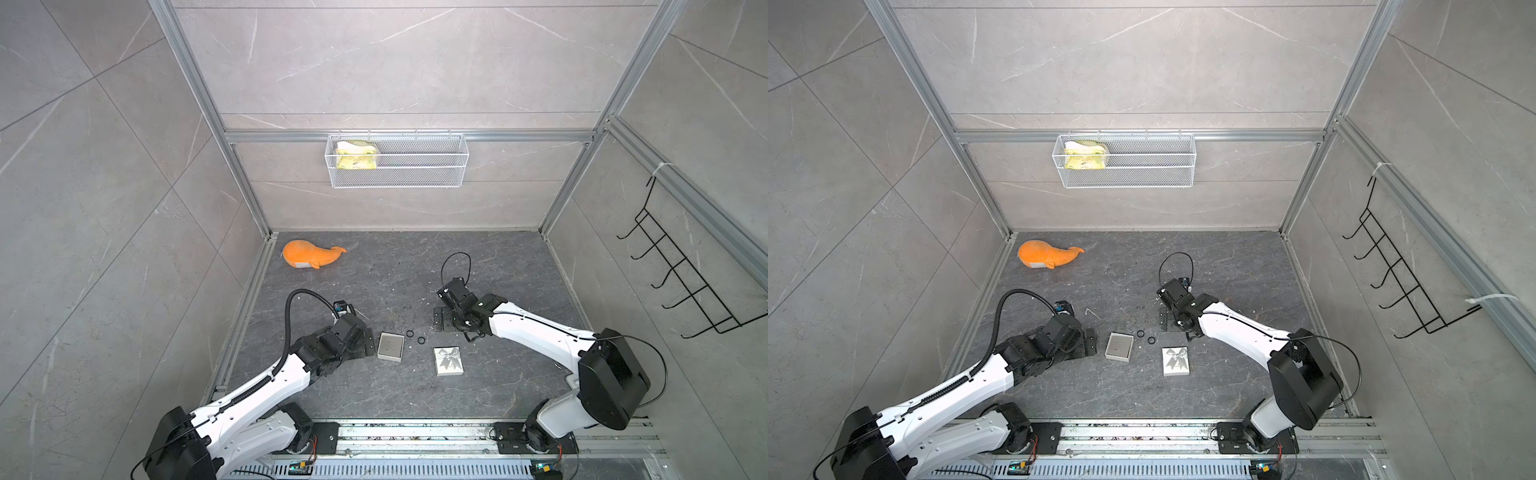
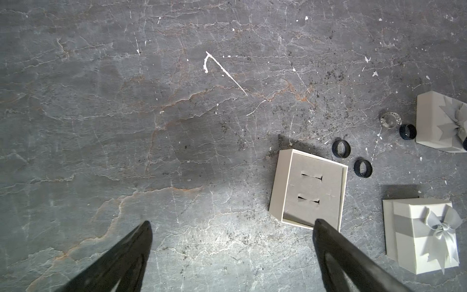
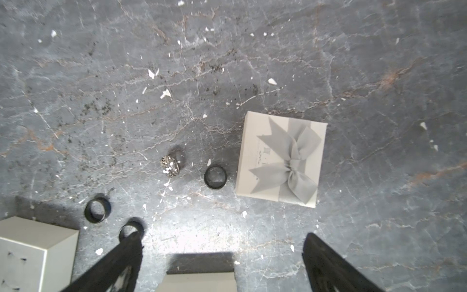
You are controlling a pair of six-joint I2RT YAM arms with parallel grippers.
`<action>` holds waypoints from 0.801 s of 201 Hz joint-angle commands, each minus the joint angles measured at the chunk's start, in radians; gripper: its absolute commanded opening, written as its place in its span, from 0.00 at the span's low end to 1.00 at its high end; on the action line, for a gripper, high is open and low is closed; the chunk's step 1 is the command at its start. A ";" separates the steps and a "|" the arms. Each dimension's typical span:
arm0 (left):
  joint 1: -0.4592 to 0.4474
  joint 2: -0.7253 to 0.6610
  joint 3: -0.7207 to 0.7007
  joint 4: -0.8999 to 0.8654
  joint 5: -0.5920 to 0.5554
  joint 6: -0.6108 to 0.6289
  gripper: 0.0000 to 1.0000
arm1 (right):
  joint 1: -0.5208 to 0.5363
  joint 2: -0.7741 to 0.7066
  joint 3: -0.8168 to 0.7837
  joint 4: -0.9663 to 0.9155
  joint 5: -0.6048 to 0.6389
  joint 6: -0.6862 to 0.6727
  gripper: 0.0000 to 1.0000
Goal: Take the rings out of the lift-off lid box
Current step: Place the ring at the center of the board, then pick up the lid from the center of the board.
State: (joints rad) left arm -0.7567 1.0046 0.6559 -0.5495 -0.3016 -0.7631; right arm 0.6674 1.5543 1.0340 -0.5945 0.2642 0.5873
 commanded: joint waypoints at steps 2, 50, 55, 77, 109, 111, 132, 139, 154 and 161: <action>0.008 -0.015 0.000 -0.001 -0.033 -0.003 1.00 | -0.027 0.064 0.034 -0.043 -0.029 -0.030 0.99; 0.008 -0.009 -0.018 0.009 -0.033 -0.005 1.00 | -0.105 0.109 0.040 -0.030 -0.030 -0.033 0.99; 0.008 -0.007 -0.020 0.011 -0.037 -0.004 1.00 | -0.116 0.115 0.040 -0.024 -0.049 -0.036 0.99; 0.008 0.004 -0.022 0.015 -0.038 -0.003 1.00 | -0.132 0.140 0.055 -0.020 -0.064 -0.047 0.99; 0.008 0.008 -0.031 0.028 -0.035 -0.004 1.00 | -0.147 0.171 0.078 -0.045 -0.017 -0.044 0.99; 0.008 0.009 -0.032 0.027 -0.034 -0.003 1.00 | -0.150 0.172 0.077 -0.044 -0.019 -0.043 0.99; 0.008 0.016 -0.036 0.028 -0.034 -0.003 1.00 | -0.173 0.189 0.082 -0.049 -0.033 -0.037 0.99; 0.008 0.018 -0.036 0.028 -0.032 -0.001 1.00 | -0.176 0.195 0.086 -0.049 -0.041 -0.039 0.99; 0.008 0.024 -0.037 0.029 -0.030 -0.001 1.00 | -0.182 0.207 0.097 -0.047 -0.043 -0.042 0.99; 0.008 0.027 -0.037 0.031 -0.030 -0.002 1.00 | -0.183 0.215 0.106 -0.051 -0.042 -0.046 0.99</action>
State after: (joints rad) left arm -0.7567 1.0237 0.6216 -0.5346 -0.3138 -0.7631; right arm 0.4904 1.7424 1.0969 -0.6151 0.2203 0.5533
